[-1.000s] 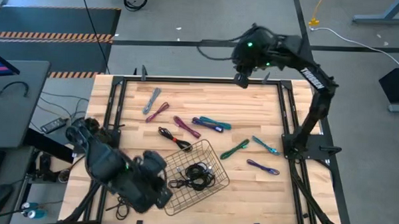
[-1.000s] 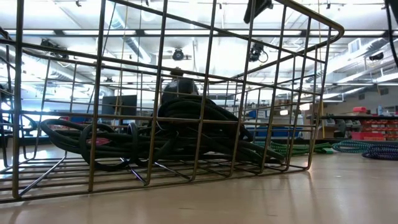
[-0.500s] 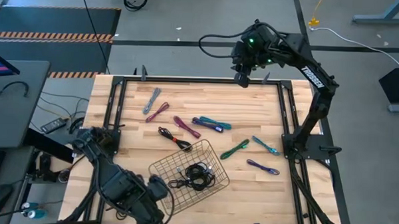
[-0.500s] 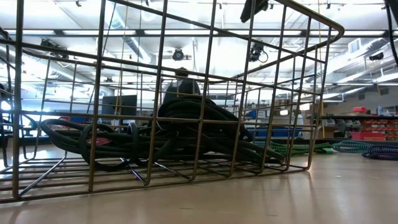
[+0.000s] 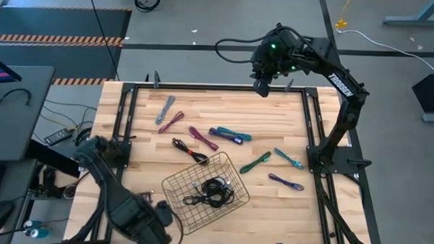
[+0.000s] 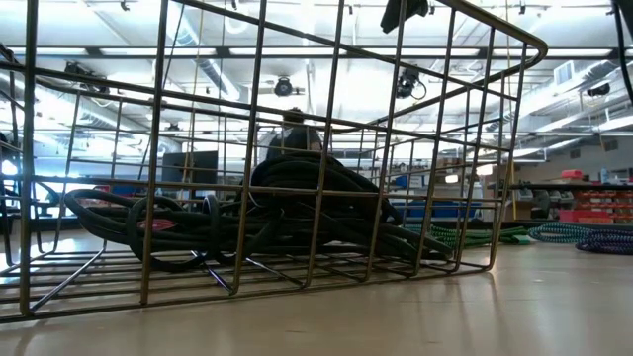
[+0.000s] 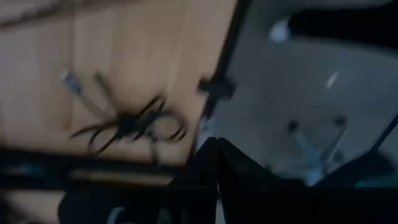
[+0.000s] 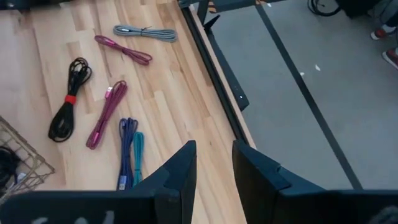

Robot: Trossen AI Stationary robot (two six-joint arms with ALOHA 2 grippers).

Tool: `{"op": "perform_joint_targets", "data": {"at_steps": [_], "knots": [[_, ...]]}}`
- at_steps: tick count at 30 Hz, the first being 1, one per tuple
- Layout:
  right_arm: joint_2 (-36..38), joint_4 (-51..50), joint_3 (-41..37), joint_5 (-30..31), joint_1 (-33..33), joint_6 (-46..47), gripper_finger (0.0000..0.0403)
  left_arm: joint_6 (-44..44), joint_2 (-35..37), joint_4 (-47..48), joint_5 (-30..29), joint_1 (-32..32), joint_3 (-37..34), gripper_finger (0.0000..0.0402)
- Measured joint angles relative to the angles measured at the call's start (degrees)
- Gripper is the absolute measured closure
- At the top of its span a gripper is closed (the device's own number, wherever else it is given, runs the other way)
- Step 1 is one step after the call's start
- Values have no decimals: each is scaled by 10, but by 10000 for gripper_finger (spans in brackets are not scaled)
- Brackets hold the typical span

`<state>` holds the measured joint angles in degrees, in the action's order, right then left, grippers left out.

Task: Pick and place USB-C Cables
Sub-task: Put the black charger cable into the wire basket

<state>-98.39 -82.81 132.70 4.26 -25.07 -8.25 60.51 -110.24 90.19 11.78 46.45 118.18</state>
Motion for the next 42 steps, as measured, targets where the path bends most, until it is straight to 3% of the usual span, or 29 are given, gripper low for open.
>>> {"op": "perform_joint_targets", "data": {"at_steps": [5, 12, 20, 25, 37, 42], "knots": [[0, -9, 0, 0, 6, 14, 294, -20, 56, -1, 42, -10, -151, 398], [0, -13, 0, -8, 7, 38, 294, -22, 117, -6, -24, -9, -280, 385], [0, -13, 0, -9, 7, 50, 294, -11, 122, -68, -104, 8, -306, 373], [0, -11, 0, -9, 7, 55, 294, 7, 121, -91, -109, 28, -322, 358], [0, -8, 0, -10, 7, 72, 294, 84, 121, -139, -102, 71, -325, 252], [0, -3, 0, -10, 7, 73, 294, 89, 121, -173, -102, 88, -325, 227]]}}
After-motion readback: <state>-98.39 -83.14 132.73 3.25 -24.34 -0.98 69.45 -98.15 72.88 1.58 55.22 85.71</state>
